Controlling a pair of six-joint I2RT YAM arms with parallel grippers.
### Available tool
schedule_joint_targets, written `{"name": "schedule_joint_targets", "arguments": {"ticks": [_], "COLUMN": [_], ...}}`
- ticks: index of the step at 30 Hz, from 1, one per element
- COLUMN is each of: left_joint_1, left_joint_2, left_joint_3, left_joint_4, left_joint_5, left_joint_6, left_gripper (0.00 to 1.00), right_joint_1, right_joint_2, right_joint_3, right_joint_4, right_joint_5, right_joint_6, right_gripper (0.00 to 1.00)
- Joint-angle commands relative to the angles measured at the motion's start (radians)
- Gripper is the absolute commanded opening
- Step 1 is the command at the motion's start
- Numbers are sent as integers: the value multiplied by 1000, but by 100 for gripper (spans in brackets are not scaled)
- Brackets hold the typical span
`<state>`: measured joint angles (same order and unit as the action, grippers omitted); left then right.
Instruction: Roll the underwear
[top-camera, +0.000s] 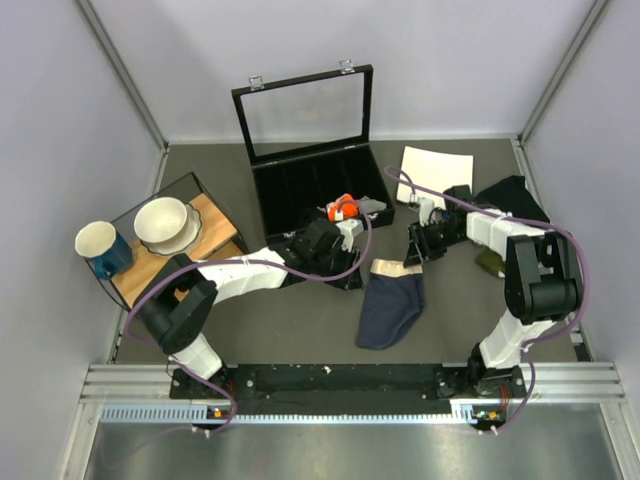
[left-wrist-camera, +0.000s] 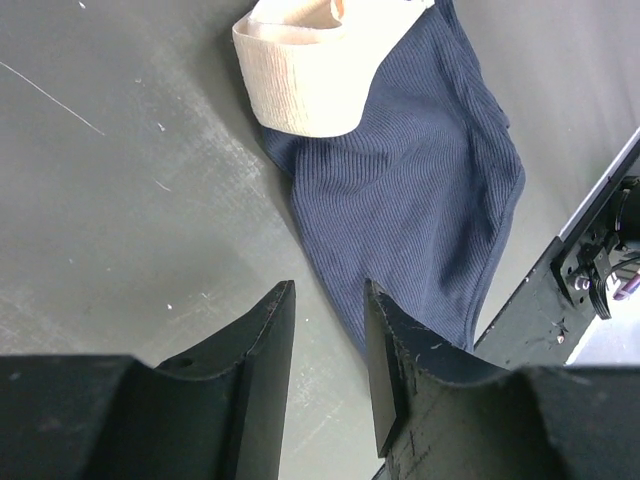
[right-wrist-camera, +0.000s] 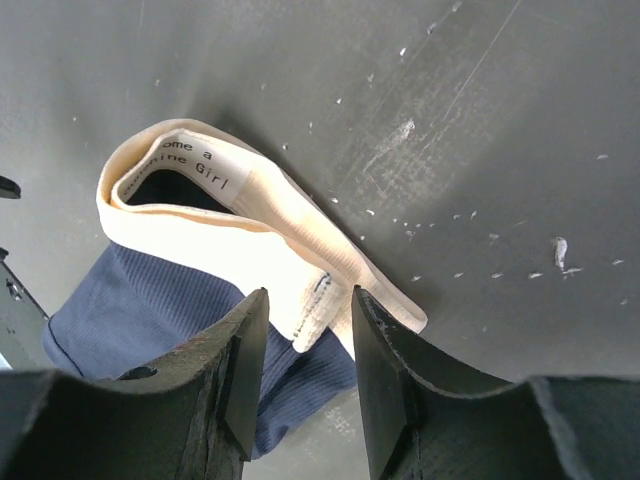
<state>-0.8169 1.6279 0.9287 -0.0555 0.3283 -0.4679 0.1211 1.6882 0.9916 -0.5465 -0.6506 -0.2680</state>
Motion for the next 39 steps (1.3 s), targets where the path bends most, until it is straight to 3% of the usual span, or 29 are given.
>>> {"name": "schedule_joint_targets", "arguments": {"ticks": [1,8,13,16,17,20,39], "left_joint_1": [1,2,1,2,1,1,2], "left_joint_2": [-19,-10,19,41,46,75,288], "left_joint_3": [13,56,94,130,137,174,372], "left_joint_4": [46,34,32,32,31,26,-36], "left_joint_5": [21,35,61,81,83,100,117], "left_joint_6": [9,20,18,18,18,21,22], "left_gripper": [39,38,38,37,37,36,33], "right_joint_1": [-9,-8,-5,-6,-8,-6,-34], "right_joint_2": [16,31,45,44,41,28,-44], "right_joint_3": [38,39,47,48,50,50,41], "right_joint_4": [10,5,-3,-6,-7,-6,19], "right_joint_5": [5,0,-7,-14,-14,-14,57], "right_joint_6": [10,13,13,15,15,15,29], "right_gripper": [39,41,33,23,14,1,0]}}
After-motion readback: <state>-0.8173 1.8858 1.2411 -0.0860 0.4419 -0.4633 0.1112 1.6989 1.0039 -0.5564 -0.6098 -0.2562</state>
